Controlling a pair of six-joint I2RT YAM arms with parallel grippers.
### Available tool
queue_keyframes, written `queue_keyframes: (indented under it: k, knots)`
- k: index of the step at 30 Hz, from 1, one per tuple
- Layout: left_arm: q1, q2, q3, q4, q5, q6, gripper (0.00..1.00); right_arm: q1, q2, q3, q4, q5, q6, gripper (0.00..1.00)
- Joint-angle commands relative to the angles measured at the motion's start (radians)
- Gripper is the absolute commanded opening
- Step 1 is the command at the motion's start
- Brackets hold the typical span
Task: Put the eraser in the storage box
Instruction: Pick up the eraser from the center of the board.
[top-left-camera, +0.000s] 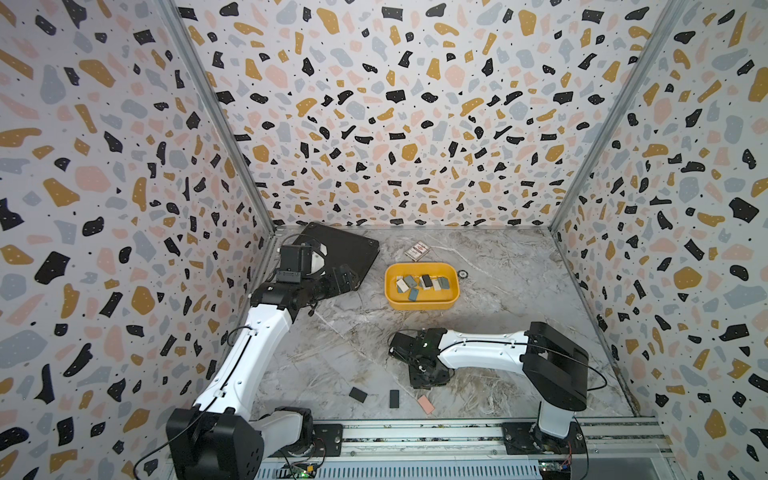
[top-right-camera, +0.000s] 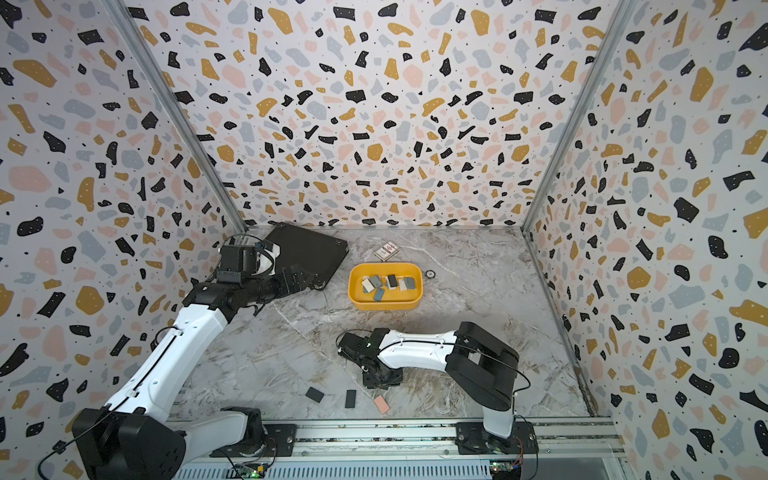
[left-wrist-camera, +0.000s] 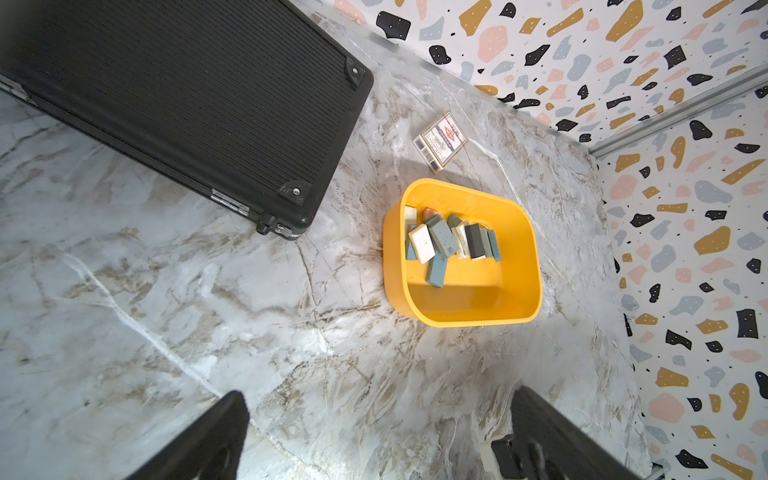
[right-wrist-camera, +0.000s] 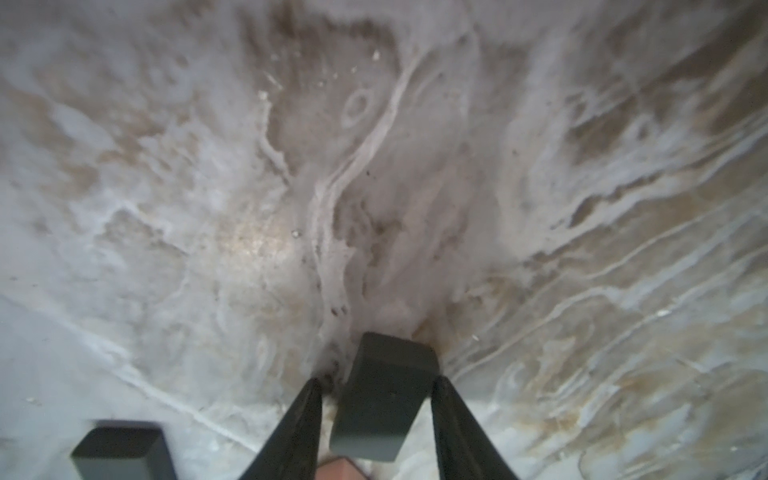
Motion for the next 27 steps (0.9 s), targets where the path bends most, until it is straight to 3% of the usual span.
queue_keyframes:
  k: [1, 4, 7, 15, 20, 27]
  knots:
    - [0.009, -0.026, -0.005, 0.002, 0.002, 0.008, 0.99, -0.002, 0.031, 0.008, -0.015, -0.021, -0.01, 0.35]
    - [0.01, -0.027, -0.004, 0.001, 0.001, 0.009, 0.99, -0.003, 0.023, 0.008, -0.015, -0.017, -0.016, 0.23]
    - [0.013, -0.027, -0.005, 0.002, 0.001, 0.008, 0.99, -0.005, 0.015, 0.012, -0.015, -0.004, -0.027, 0.17]
    - [0.013, -0.024, -0.008, -0.003, -0.036, 0.016, 0.99, -0.023, -0.052, 0.08, -0.109, 0.114, -0.122, 0.14]
    - [0.013, -0.005, 0.004, -0.004, -0.064, 0.024, 0.99, -0.137, -0.114, 0.164, -0.175, 0.16, -0.279, 0.14]
    - [0.013, 0.044, 0.061, -0.004, -0.087, 0.039, 0.99, -0.395, -0.082, 0.37, -0.239, 0.145, -0.546, 0.16]
